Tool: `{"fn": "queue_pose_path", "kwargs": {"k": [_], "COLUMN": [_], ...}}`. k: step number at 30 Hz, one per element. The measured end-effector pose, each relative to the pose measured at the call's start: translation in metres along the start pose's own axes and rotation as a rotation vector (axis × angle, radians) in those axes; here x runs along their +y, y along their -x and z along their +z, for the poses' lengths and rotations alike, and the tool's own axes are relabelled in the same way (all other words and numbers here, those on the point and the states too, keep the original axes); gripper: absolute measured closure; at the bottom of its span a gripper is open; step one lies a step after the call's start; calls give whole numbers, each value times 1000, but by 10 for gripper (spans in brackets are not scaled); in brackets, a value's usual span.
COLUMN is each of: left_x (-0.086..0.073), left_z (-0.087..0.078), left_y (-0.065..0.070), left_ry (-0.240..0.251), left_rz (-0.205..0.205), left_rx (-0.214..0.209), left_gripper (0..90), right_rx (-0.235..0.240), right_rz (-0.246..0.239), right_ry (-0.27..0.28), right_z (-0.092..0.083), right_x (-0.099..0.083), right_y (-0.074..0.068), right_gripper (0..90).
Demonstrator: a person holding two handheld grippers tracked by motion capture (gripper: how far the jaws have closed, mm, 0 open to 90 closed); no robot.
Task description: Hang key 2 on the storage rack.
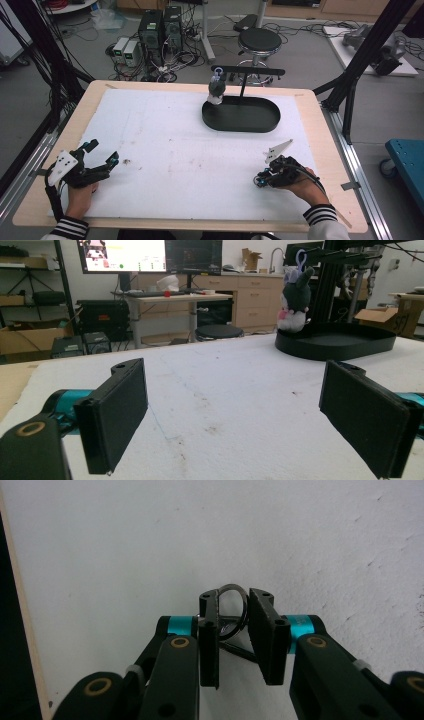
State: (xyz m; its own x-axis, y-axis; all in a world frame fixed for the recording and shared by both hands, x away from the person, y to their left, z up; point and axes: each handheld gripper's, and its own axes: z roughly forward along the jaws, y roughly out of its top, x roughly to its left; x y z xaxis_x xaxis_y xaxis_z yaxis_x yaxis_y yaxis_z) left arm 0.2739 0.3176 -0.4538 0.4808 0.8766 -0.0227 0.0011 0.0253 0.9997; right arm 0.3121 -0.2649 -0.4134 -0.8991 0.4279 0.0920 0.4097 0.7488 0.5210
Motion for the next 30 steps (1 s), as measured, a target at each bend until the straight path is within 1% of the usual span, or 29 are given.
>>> {"fn": "queue_pose_path", "kwargs": {"k": [2, 8, 12, 14, 15, 19, 20, 24, 26, 30], "left_x": [0, 0, 0, 0, 0, 0, 0, 0, 0, 0], "left_z": [0, 0, 0, 0, 0, 0, 0, 0, 0, 0], "left_y": [0, 0, 0, 0, 0, 0, 0, 0, 0, 0], "left_ry": [0, -1, 0, 0, -1, -1, -1, -1, -2, -2], "left_rz": [-1, 1, 1, 2, 0, 0, 0, 0, 0, 0], "left_rx": [0, 0, 0, 0, 0, -1, -1, -1, -1, -1], "left_gripper": [125, 125, 125, 124, 125, 125, 125, 124, 125, 125], "right_rx": [6, 11, 25, 24, 34, 40, 37, 44, 47, 48], "right_rz": [-5, -3, 5, 1, 7, 10, 3, -2, 6, 13], "right_ry": [2, 6, 10, 11, 10, 10, 9, 10, 1, 0], "right_z": [-1, -2, -3, -3, -3, -4, -4, -4, -4, -4], "right_x": [0, 0, 0, 0, 0, 1, 1, 2, 3, 4], "right_y": [0, 0, -1, -1, -1, -1, -1, 0, -1, -2], "right_gripper": [778, 816, 850, 851, 856, 861, 864, 873, 878, 881]}}
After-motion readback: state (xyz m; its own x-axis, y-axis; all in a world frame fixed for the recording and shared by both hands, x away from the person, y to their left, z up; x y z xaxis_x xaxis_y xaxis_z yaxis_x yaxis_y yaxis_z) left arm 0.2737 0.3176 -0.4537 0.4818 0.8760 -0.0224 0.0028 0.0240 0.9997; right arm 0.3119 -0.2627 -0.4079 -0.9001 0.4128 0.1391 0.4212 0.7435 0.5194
